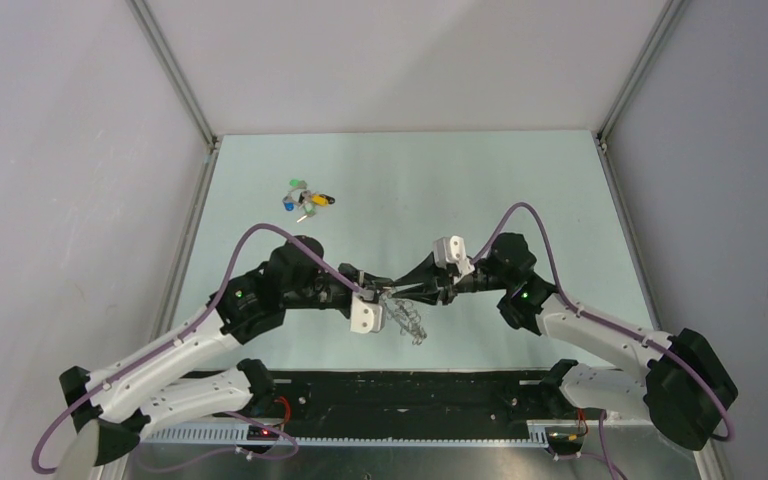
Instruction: Remove the keys from the keyring
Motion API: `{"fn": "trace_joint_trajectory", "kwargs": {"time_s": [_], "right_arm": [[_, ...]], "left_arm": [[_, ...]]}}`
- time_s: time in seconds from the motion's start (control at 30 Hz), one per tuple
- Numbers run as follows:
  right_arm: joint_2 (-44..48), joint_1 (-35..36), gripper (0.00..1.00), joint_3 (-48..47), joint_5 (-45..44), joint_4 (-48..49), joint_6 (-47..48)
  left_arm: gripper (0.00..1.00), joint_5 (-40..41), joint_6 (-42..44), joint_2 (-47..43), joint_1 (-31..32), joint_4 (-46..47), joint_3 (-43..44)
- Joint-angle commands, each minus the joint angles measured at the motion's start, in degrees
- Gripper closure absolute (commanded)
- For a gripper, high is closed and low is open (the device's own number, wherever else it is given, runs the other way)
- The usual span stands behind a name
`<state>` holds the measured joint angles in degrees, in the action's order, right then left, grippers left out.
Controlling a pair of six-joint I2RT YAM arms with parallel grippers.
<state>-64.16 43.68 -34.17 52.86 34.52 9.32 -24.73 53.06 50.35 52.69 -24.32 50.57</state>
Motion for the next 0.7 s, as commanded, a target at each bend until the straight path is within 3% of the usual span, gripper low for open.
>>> {"fn": "trace_joint_trajectory", "kwargs": {"time_s": [0.0, 0.13, 0.67], "right_arm": [[-0.3, 0.6, 0.79, -3.5, 2.2, 1.4, -1.6], [0.0, 0.5, 1.0, -4.1, 1.4, -1.6, -1.0], [4.7, -3.0, 1.0, -4.2, -2.9, -7.2, -8.1]], "left_arm": [[1.0, -1.4, 1.2, -0.9, -0.4, 2.8, 0.5], [1.0, -0.7, 1.4, -1.4, -0.4, 2.8, 0.5], [1.0, 1.4, 2.0, -3.5, -0.5, 3.1, -0.5]]}}
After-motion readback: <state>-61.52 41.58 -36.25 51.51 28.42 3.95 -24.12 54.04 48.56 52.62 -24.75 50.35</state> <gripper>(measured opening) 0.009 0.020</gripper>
